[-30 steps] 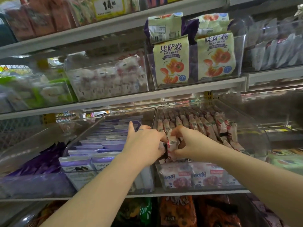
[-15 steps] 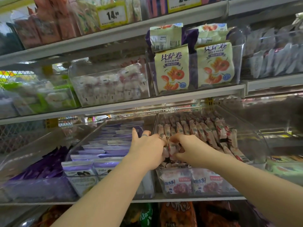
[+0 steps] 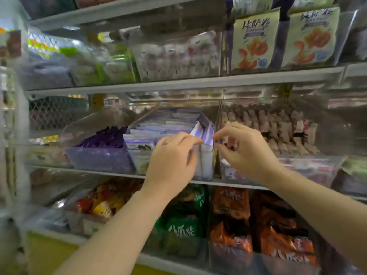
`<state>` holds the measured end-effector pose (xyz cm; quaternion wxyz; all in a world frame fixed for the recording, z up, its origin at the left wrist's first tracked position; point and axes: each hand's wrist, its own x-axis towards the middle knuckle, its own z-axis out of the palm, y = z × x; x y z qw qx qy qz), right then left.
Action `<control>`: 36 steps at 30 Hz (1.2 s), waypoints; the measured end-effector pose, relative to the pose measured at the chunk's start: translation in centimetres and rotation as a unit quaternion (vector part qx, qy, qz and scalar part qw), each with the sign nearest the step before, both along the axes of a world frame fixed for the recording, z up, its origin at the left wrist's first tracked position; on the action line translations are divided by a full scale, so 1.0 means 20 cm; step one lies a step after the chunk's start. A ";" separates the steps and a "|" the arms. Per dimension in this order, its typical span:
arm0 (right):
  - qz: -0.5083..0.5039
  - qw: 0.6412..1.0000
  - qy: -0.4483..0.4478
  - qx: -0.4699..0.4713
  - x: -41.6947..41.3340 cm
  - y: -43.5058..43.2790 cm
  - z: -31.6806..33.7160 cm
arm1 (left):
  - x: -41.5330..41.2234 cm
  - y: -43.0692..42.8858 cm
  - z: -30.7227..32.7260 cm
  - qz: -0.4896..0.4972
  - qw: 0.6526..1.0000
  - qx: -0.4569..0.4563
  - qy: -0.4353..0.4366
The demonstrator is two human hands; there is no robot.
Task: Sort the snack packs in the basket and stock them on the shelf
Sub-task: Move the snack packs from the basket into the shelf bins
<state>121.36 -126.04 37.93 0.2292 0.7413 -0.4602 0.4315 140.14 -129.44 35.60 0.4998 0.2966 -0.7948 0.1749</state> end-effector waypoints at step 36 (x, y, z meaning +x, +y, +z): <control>0.179 0.621 0.236 0.726 1.96 -0.47 -2.78 | 1.93 0.40 -2.73 0.460 0.479 0.735 0.133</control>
